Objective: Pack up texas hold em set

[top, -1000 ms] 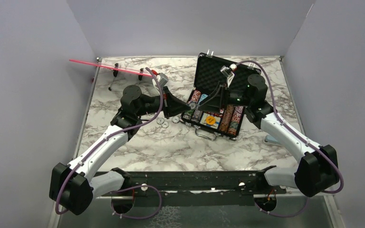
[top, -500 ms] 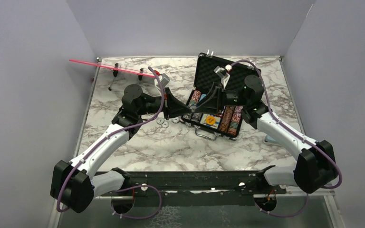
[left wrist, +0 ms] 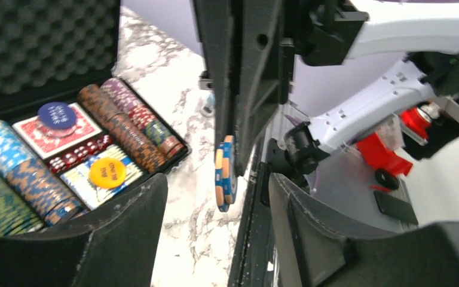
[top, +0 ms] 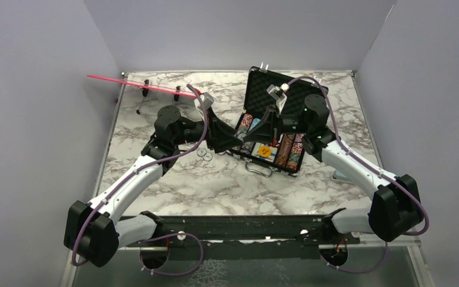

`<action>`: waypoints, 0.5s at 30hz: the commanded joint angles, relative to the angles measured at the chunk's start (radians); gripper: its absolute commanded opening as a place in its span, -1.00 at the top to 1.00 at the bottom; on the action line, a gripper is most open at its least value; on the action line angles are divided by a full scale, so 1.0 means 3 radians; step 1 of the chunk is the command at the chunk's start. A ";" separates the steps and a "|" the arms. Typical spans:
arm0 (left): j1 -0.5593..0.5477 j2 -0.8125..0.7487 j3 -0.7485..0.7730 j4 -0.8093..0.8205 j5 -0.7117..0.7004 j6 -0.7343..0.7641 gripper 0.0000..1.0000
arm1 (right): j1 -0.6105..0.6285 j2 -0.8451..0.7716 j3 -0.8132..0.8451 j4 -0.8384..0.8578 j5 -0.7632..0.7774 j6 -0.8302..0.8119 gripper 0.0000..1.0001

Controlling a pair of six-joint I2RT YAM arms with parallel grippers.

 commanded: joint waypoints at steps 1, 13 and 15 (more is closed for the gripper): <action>0.0067 -0.0045 0.0143 -0.0633 -0.0617 0.0512 -0.38 | 0.0020 -0.0007 0.0203 -0.0805 0.0306 -0.0847 0.98; 0.0410 -0.0469 0.0114 -0.1490 -0.2428 0.0881 -0.61 | 0.0397 0.0440 0.0453 -0.2188 0.1933 -0.2343 0.98; 0.0423 -0.0463 0.0092 -0.1502 -0.2384 0.0882 -0.61 | 0.0467 0.0526 0.0465 -0.2243 0.2072 -0.2440 0.98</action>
